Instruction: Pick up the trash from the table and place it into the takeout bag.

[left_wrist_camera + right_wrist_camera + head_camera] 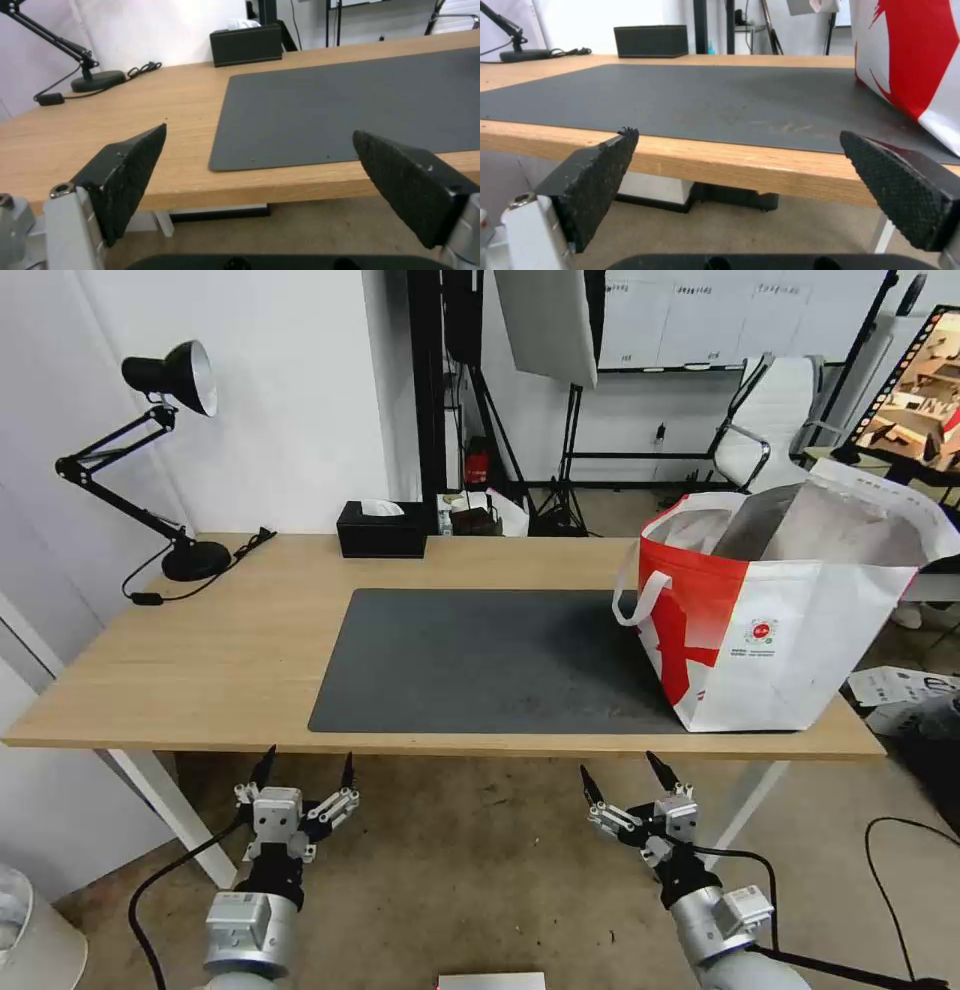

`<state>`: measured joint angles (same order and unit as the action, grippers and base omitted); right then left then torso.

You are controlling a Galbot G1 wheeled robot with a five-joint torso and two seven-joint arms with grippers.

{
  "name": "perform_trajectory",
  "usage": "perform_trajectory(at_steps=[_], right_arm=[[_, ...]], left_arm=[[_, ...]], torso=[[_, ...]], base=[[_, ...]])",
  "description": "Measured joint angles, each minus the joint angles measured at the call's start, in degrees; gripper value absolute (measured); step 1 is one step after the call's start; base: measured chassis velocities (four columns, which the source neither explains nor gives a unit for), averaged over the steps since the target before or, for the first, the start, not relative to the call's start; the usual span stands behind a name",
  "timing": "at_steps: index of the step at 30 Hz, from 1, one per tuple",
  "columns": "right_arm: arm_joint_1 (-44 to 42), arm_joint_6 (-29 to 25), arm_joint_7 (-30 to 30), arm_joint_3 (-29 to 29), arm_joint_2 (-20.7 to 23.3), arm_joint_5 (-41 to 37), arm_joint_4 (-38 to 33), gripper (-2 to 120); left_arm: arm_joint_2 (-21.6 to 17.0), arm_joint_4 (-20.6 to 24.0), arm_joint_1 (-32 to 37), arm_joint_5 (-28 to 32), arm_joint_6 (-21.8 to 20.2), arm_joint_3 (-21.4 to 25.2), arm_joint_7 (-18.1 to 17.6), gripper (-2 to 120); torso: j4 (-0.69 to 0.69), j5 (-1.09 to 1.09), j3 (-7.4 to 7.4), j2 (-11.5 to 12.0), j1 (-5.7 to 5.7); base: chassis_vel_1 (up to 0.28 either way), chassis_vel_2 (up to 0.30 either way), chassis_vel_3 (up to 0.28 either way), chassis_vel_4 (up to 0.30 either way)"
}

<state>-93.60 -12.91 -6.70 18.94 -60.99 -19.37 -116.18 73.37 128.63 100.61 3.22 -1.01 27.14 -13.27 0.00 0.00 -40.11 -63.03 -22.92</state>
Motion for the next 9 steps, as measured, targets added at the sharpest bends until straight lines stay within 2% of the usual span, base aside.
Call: perform_trajectory(at_steps=[9], right_arm=[[0.00, 0.00, 0.00, 0.00, 0.00, 0.00, 0.00, 100]], left_arm=[[-0.03, 0.04, -0.05, 0.05, 0.00, -0.01, 0.00, 100]], torso=[[0.00, 0.00, 0.00, 0.00, 0.00]], base=[[0.000, 0.000, 0.000, 0.000]])
